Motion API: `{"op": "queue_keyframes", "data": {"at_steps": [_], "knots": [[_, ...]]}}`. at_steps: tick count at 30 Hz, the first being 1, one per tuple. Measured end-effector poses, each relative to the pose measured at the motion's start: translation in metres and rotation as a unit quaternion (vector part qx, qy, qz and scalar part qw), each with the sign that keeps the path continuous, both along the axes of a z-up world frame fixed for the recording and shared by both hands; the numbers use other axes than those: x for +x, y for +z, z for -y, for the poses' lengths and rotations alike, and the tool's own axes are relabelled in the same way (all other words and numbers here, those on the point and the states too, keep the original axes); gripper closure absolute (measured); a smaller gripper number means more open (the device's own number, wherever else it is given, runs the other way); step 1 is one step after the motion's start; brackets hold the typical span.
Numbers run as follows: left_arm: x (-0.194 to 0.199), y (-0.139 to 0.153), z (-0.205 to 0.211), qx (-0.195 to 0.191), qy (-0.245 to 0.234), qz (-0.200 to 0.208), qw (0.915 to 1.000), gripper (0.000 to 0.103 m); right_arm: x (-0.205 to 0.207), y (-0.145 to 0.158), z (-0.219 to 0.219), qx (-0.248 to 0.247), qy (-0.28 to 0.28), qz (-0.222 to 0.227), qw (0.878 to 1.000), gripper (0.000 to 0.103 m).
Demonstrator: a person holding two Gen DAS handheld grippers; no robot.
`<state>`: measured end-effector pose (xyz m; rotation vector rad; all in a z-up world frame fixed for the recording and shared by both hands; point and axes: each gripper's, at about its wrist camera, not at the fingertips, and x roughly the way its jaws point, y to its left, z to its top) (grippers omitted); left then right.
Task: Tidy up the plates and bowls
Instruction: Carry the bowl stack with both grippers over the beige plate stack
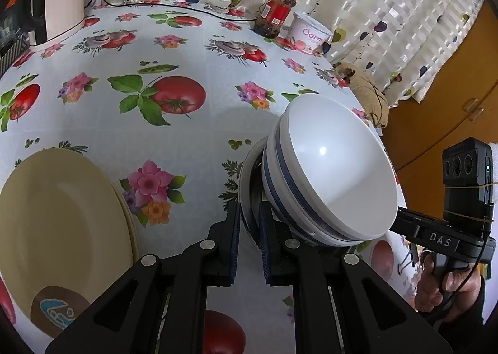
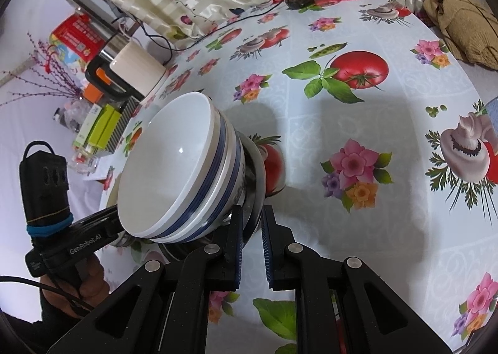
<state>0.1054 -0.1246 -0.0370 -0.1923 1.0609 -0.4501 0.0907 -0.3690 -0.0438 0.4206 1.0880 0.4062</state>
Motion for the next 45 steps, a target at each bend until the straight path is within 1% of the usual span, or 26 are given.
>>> {"op": "queue_keyframes", "data": {"at_steps": [10,19,33,45], "knots": [[-0.002,0.009,-0.001,0.002,0.003,0.007,1.0,0.091,-0.001,0.009,0.002,-0.003,0.002,0.011,1.0,0.091],[-0.005,0.02,-0.011,0.001,0.015,0.015,0.9998,0.091,0.0,0.022,-0.007,-0.007,0.012,0.024,1.0,0.091],[-0.014,0.038,-0.045,0.005,0.049,0.033,0.9982,0.091,0.006,0.041,-0.041,-0.011,0.045,0.043,0.998,0.091],[-0.021,0.042,-0.075,0.011,0.081,0.036,0.996,0.091,0.011,0.045,-0.074,-0.008,0.077,0.047,0.996,0.091]]}}
